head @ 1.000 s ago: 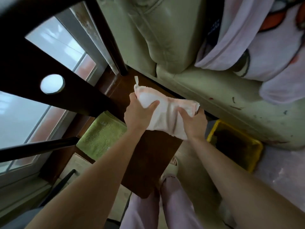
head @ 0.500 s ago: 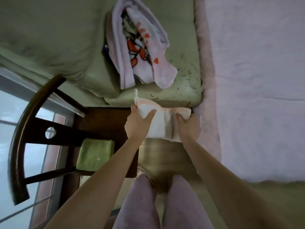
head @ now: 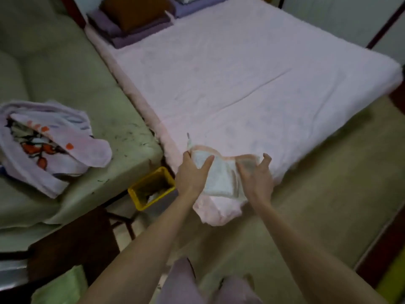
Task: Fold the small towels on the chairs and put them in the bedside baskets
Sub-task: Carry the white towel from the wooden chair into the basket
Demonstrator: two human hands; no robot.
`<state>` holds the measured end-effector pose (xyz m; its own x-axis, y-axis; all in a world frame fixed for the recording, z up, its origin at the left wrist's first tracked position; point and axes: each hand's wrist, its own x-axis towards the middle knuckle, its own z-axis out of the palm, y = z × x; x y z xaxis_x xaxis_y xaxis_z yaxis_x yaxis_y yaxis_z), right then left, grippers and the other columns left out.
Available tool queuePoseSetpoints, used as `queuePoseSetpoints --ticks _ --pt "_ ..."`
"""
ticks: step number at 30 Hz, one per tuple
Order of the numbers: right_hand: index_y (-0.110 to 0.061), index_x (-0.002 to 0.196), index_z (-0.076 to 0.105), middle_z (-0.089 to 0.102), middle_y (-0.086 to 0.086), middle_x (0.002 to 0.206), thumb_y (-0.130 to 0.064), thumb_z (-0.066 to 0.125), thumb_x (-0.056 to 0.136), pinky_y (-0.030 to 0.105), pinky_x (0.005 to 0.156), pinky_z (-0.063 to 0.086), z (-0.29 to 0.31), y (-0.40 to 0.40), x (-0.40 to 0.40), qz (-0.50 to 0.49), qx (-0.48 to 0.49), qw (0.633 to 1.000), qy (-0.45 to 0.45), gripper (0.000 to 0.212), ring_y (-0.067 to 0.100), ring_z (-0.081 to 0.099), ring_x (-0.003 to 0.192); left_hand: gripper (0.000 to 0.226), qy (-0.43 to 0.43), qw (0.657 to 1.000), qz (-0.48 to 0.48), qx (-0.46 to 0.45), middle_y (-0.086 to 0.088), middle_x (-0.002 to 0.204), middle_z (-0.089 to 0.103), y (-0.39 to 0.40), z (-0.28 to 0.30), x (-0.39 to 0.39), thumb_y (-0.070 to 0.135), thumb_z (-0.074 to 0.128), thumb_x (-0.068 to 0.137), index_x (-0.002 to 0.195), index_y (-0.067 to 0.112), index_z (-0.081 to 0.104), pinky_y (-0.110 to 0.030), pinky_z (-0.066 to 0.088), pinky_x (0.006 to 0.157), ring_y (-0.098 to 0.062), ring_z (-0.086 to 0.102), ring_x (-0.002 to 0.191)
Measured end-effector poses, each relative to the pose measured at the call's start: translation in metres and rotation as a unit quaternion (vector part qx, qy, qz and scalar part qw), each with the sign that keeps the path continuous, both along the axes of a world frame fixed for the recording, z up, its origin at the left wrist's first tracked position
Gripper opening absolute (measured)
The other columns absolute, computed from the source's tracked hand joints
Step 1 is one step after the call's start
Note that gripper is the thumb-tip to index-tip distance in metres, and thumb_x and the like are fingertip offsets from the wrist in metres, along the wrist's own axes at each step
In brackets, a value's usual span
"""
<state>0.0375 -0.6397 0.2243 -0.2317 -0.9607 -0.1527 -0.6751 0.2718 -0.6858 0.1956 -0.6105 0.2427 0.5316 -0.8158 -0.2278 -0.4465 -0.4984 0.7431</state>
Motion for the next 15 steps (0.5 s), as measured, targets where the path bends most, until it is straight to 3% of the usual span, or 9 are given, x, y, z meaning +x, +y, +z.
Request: queuePoseSetpoints --ticks 5,11,15 --pt "-0.004 0.129 0.036 0.059 0.019 0.125 -0.061 0.064 0.080 0.041 0.085 0.047 0.005 -0.037 -0.153 -0.136 0.066 0.988 -0.022 0.080 0.037 0.058 0.111 0.063 -0.005 0.992 -0.125 -0.019 -0.002 0.119 0.062 -0.067 0.019 -0.157 0.064 0.058 0.083 0.125 0.018 0.045 -0.039 0.048 0.088 -0.028 0.060 0.108" --pt "-0.007 0.126 0.053 0.062 0.013 0.124 -0.070 0.065 0.071 0.038 0.087 0.048 0.017 -0.086 -0.299 -0.275 0.055 0.958 -0.060 0.085 0.034 0.060 0.111 0.063 0.004 0.967 -0.251 -0.050 -0.001 0.121 0.062 -0.151 0.036 -0.298 0.060 0.060 0.084 0.128 0.017 0.046 -0.036 0.046 0.087 -0.026 0.059 0.108" --pt "-0.010 0.107 0.069 0.070 0.011 0.108 -0.071 0.066 0.066 0.037 0.080 0.054 0.015 -0.128 -0.381 -0.321 0.038 0.943 -0.080 0.074 0.032 0.066 0.098 0.064 0.003 0.947 -0.315 -0.058 -0.002 0.123 0.061 -0.226 0.026 -0.372 0.061 0.058 0.085 0.130 0.017 0.046 -0.037 0.045 0.089 -0.026 0.059 0.110"
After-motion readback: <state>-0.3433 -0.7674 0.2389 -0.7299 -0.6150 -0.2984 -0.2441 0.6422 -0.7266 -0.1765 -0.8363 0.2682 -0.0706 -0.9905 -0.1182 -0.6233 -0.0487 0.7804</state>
